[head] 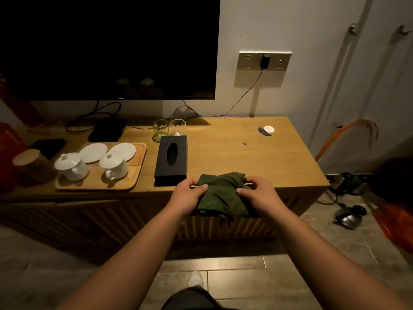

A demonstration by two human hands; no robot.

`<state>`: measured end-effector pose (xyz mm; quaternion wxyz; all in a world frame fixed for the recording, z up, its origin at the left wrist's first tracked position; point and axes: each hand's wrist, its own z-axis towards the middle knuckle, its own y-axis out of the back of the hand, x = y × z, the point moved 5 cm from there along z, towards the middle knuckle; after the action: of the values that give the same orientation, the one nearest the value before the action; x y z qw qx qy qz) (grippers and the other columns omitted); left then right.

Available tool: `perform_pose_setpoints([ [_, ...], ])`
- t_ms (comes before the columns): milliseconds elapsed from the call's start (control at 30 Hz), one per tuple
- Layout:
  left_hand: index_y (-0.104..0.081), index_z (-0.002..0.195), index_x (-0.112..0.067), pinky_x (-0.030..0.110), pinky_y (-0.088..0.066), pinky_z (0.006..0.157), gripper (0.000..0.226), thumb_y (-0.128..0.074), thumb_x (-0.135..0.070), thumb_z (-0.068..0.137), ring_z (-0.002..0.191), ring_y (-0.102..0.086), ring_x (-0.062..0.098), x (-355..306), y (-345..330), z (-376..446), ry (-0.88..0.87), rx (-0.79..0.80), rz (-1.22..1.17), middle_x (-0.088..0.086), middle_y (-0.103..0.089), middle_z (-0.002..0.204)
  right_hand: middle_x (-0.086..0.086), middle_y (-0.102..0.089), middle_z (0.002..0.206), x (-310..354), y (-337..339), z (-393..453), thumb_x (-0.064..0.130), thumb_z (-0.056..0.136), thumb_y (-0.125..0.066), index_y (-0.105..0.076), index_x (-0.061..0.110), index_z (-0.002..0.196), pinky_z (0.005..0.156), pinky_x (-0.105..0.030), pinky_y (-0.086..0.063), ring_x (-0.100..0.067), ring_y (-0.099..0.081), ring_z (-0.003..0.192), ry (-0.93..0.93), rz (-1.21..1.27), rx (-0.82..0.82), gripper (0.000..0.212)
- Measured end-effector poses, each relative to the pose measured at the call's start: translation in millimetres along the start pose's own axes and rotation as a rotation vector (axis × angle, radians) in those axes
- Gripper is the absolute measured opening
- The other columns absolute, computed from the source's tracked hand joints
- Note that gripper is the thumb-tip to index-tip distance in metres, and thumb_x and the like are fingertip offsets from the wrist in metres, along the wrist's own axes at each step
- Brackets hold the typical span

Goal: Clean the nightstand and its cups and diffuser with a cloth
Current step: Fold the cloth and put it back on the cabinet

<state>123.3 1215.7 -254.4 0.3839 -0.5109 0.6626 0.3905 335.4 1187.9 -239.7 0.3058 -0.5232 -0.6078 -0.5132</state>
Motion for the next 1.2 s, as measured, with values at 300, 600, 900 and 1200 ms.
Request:
perform_pose_setpoints([
  [300, -0.063, 0.095, -0.014, 0.033, -0.054, 0.056, 0.008, -0.056, -0.018, 0.097, 0.081, -0.07, 0.03, -7, -2, 168, 0.178, 0.004, -0.025, 0.013, -0.07, 0.094, -0.009, -0.07, 0.1, -15, -18, 170, 0.006, 0.085, -0.07, -0.065, 0.015, 0.104, 0.088, -0.047, -0.055, -0.025, -0.067, 0.093, -0.124, -0.084, -0.017, 0.021],
  [600, -0.063, 0.099, -0.013, 0.053, -0.059, 0.073, 0.009, -0.055, -0.015, 0.096, 0.089, -0.07, 0.036, 25, -32, 288, 0.332, -0.092, -0.075, 0.019, -0.069, 0.1, -0.008, -0.07, 0.104, -70, -20, 300, 0.008, 0.084, -0.072, -0.065, 0.016, 0.108, 0.092, -0.045, -0.053, -0.025, -0.066, 0.098, -0.227, -0.136, 0.002, 0.026],
  [900, -0.066, 0.093, -0.008, 0.035, -0.051, 0.077, 0.009, -0.059, -0.014, 0.09, 0.089, -0.064, 0.03, 42, -36, 340, 0.275, -0.194, 0.256, 0.009, -0.069, 0.091, 0.004, -0.063, 0.089, -94, -26, 353, 0.016, 0.081, -0.072, -0.064, 0.017, 0.1, 0.066, -0.022, -0.035, -0.016, -0.057, 0.081, -0.204, -0.354, 0.018, 0.021],
  [1200, -0.038, 0.141, -0.018, 0.037, -0.041, 0.098, 0.056, -0.057, -0.032, 0.091, 0.121, -0.05, 0.028, 8, -42, 343, 0.094, -0.181, 0.687, 0.009, -0.044, 0.139, -0.001, -0.059, 0.126, -84, -14, 353, 0.045, 0.082, -0.066, -0.05, 0.021, 0.131, 0.09, -0.04, -0.049, -0.026, -0.053, 0.118, -0.184, -0.547, 0.038, 0.056],
])
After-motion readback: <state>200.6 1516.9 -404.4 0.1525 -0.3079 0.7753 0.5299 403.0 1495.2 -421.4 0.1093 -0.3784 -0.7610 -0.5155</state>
